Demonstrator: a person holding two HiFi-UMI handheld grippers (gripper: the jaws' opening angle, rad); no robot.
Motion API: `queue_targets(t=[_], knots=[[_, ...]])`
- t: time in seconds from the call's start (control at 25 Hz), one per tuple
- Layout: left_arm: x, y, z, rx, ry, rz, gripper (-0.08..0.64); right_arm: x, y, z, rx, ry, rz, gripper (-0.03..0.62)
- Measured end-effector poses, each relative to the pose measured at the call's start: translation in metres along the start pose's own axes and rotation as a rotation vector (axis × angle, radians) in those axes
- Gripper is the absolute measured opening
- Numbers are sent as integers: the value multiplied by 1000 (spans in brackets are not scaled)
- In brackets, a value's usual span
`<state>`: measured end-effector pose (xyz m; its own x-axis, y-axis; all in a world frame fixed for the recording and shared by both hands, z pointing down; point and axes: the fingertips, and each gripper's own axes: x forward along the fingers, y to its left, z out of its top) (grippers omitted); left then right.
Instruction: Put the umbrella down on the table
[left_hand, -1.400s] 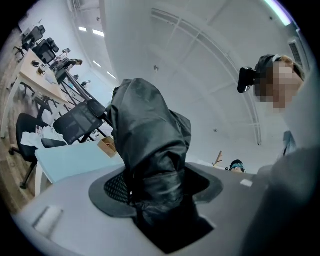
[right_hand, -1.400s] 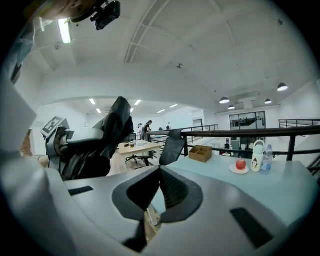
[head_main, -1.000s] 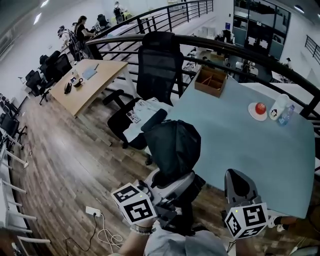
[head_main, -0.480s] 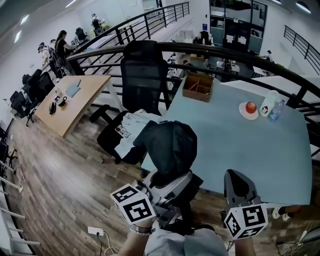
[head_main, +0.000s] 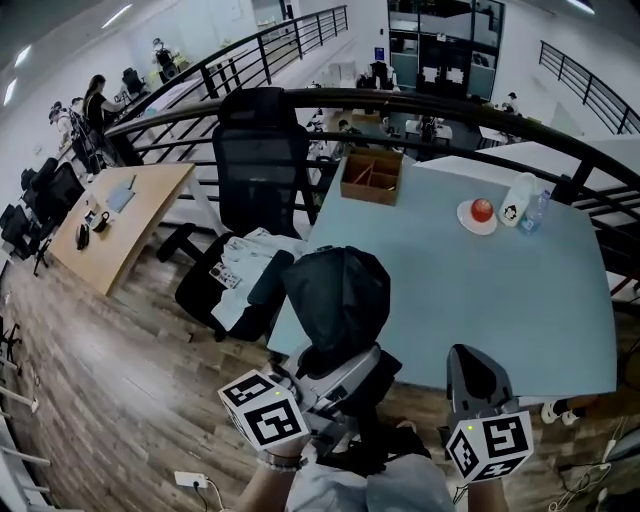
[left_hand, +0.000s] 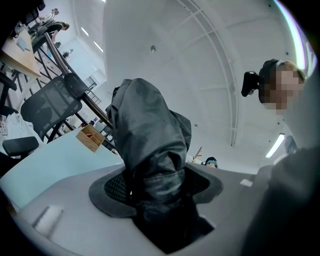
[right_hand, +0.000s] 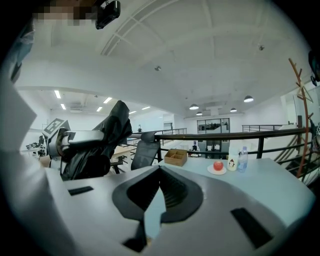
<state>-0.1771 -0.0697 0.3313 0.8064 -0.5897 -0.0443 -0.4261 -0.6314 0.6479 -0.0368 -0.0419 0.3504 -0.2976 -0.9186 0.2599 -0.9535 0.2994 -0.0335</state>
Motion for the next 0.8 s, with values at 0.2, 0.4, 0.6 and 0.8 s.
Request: queue_targets(t=[0.2,0.4,0.6,0.8], knots=[[14,2,-1,-5,20,-13,288,2,-12,1,9,4,-23,-2],[35,5,2,-5,30,-15,288,13,-28,3,18,5,-23,-2],[60,12,5,1,29,-7,288,31,-49,7,23,2,-9,-2],[92,20,9,2,28,15,288,50,-76,11,27,9,11,-2]])
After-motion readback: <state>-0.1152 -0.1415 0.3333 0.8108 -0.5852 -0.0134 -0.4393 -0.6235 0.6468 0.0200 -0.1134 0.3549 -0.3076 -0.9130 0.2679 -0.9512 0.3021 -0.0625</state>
